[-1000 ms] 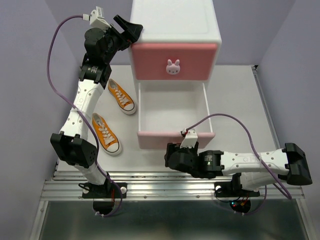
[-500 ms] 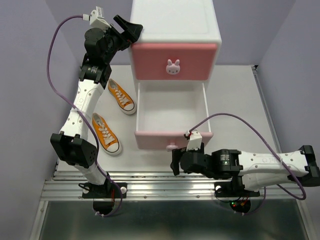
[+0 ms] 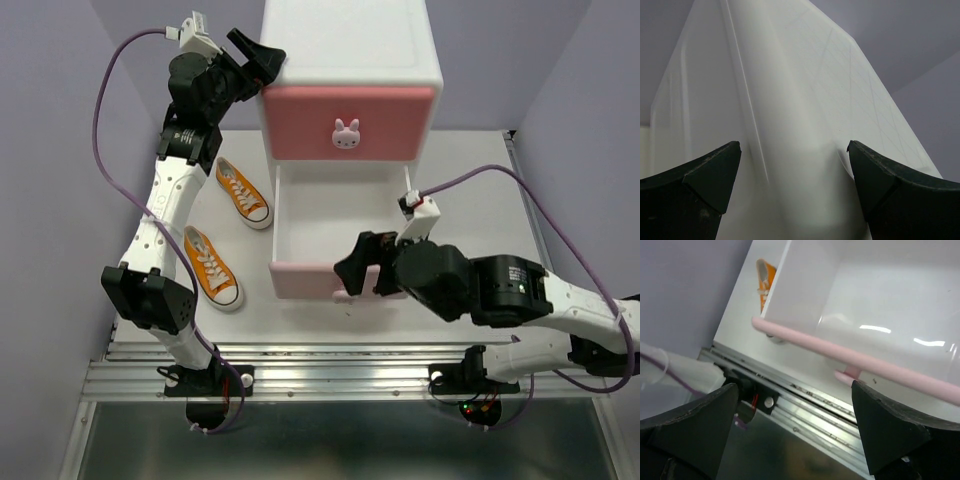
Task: Place and organize the shoes in the shoe cabinet
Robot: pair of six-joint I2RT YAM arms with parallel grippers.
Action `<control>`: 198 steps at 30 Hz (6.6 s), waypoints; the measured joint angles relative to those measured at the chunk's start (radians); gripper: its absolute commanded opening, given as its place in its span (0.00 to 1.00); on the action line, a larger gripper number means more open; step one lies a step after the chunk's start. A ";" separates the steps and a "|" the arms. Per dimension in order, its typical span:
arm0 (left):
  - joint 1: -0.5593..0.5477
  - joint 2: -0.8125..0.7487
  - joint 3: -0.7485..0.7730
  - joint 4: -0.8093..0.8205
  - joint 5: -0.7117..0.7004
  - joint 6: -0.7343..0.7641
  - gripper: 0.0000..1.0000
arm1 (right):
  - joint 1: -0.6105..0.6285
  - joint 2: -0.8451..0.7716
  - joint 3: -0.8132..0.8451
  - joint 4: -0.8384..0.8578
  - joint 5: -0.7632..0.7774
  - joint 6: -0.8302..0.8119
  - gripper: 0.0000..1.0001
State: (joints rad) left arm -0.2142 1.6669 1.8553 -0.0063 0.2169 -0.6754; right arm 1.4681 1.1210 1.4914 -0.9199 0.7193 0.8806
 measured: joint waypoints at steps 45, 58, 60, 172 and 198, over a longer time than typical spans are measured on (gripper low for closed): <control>0.349 0.014 0.160 -0.514 0.038 -0.068 0.99 | -0.814 0.012 0.027 -0.075 -0.067 -0.007 1.00; 0.517 -0.529 -0.676 -0.723 -0.140 0.005 0.99 | -1.218 0.168 0.009 -0.089 -0.236 -0.063 1.00; 0.517 -0.552 -0.759 -0.732 -0.143 0.004 0.99 | -1.300 0.192 0.009 -0.088 -0.288 -0.080 1.00; -0.691 -0.497 -0.418 -0.672 -0.727 -0.779 0.00 | -1.397 0.076 -0.088 -0.045 -0.544 -0.317 1.00; -0.716 -0.386 -0.589 -0.488 -0.669 -0.726 0.00 | -1.397 0.039 -0.115 -0.056 -0.561 -0.335 1.00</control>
State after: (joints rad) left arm -0.9306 1.2804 1.2659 -0.4942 -0.4519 -1.4017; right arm 0.0711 1.1599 1.3762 -0.9756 0.1585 0.5457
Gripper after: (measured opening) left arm 0.135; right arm 0.995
